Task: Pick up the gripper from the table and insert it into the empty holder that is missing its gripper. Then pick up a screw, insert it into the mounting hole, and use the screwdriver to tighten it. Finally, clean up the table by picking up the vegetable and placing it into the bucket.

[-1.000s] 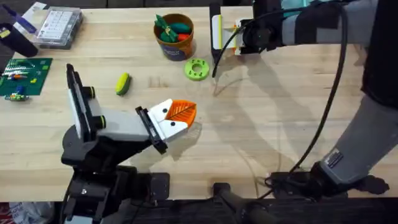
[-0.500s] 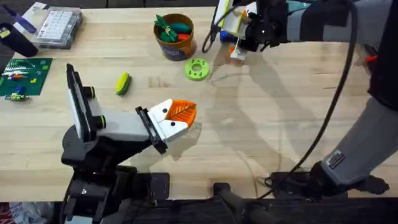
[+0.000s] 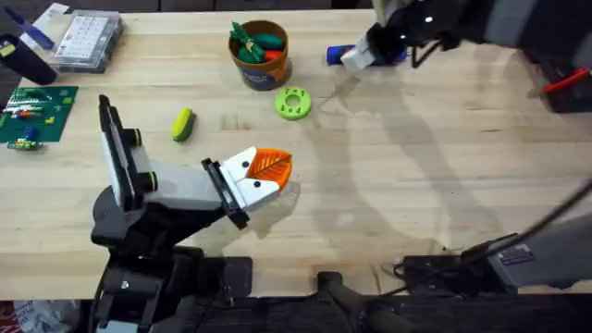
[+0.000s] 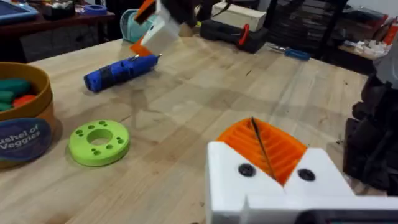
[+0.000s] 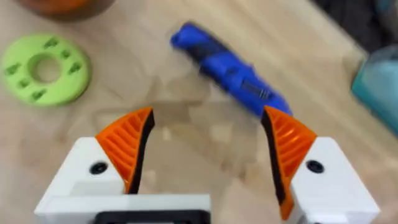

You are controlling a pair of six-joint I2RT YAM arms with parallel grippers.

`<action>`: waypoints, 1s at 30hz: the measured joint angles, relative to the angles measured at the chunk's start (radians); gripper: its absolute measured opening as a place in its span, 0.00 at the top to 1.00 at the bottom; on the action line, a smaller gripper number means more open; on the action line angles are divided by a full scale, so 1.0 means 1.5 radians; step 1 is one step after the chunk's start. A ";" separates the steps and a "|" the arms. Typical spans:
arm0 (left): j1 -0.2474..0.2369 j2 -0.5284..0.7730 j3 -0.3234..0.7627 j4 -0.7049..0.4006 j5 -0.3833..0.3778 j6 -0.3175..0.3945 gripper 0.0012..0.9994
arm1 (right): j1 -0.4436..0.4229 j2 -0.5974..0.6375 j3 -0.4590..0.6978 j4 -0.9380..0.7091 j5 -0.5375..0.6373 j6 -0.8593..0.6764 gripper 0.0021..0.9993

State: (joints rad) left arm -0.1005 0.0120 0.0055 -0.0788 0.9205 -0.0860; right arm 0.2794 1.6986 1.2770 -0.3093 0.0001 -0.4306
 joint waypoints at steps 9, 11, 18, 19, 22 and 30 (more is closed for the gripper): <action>0.000 0.000 0.000 0.000 -0.008 -0.018 0.99 | 0.000 -0.175 -0.002 -0.236 -0.001 0.092 0.01; 0.000 0.000 0.000 0.002 -0.026 -0.068 0.99 | 0.000 -0.254 -0.002 -0.304 -0.001 0.110 0.01; 0.000 0.000 0.001 0.005 -0.067 -0.128 0.99 | 0.000 -0.349 -0.002 -0.362 -0.001 0.142 0.01; 0.000 0.000 0.001 0.005 -0.072 -0.132 0.99 | 0.000 -0.359 -0.002 -0.363 -0.001 0.145 0.01; 0.000 0.000 0.001 0.005 -0.086 -0.139 0.99 | 0.000 -0.382 -0.002 -0.363 -0.001 0.155 0.01; 0.000 0.051 0.050 -0.107 -0.179 -0.127 0.99 | 0.000 -0.408 -0.002 -0.363 -0.001 0.175 0.01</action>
State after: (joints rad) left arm -0.1005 0.0892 0.0799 -0.2392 0.6525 -0.2769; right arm 0.2794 1.0873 1.2743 -0.8543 -0.0010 -0.1685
